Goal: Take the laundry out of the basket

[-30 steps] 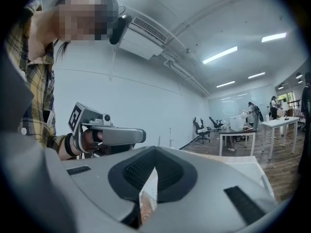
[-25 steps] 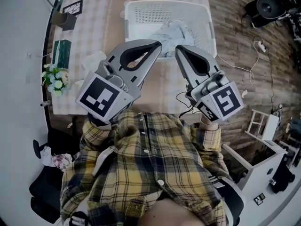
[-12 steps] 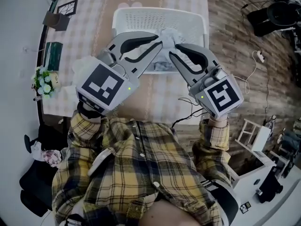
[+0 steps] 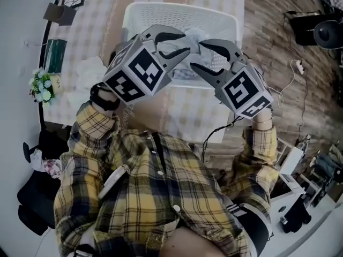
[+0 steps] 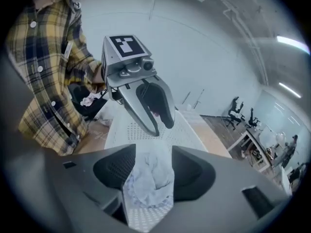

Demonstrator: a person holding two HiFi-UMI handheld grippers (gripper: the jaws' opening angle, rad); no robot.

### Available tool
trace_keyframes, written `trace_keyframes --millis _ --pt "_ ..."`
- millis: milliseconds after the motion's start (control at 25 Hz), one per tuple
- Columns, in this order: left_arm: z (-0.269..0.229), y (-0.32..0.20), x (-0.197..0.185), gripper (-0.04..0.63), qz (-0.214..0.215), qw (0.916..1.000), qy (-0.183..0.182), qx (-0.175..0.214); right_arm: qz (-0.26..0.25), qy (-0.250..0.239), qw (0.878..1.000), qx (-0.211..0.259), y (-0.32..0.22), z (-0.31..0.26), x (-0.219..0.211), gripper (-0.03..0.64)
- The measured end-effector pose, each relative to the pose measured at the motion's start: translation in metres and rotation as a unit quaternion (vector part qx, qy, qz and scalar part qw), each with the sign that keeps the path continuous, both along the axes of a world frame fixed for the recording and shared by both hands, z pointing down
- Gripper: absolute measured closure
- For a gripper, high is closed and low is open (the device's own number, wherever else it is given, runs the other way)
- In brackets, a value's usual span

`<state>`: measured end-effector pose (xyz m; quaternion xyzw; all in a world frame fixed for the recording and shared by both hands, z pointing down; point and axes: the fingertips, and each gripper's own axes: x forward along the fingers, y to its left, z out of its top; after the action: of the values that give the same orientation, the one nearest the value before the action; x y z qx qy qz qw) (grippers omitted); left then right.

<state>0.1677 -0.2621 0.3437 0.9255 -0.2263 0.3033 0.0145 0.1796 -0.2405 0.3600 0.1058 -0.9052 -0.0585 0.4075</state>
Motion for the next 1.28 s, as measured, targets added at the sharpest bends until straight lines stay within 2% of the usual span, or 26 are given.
trace_keyframes --millis 80,200,480,680,800,1040,1160,1280 --pt "0.018 -0.002 0.003 0.434 0.018 0.9993 -0.030 -0.011 -0.032 0.041 0.999 -0.008 -0.004 0.016 0.001 0.321" --pt "0.049 -0.005 0.007 0.420 0.039 0.9963 -0.065 -0.041 -0.088 0.105 0.990 -0.018 -0.003 0.044 0.003 0.316" --pt "0.114 -0.003 0.017 0.344 0.093 0.9822 -0.123 -0.108 -0.171 0.214 0.961 -0.042 -0.001 0.107 0.007 0.270" --pt "0.155 -0.007 0.018 0.310 0.104 0.9739 -0.150 -0.135 -0.213 0.279 0.935 -0.050 -0.001 0.143 0.011 0.225" --pt "0.179 -0.006 0.013 0.278 0.110 0.9682 -0.165 -0.152 -0.227 0.314 0.921 -0.038 -0.007 0.165 0.014 0.215" --pt "0.216 0.005 0.005 0.200 0.120 0.9552 -0.196 -0.187 -0.243 0.351 0.904 -0.030 -0.019 0.194 0.022 0.215" --pt "0.231 0.007 0.009 0.149 0.122 0.9528 -0.197 -0.196 -0.240 0.366 0.898 -0.032 -0.024 0.204 0.026 0.215" --pt "0.243 0.008 0.010 0.143 0.120 0.9524 -0.193 -0.203 -0.245 0.382 0.891 -0.034 -0.028 0.216 0.027 0.215"
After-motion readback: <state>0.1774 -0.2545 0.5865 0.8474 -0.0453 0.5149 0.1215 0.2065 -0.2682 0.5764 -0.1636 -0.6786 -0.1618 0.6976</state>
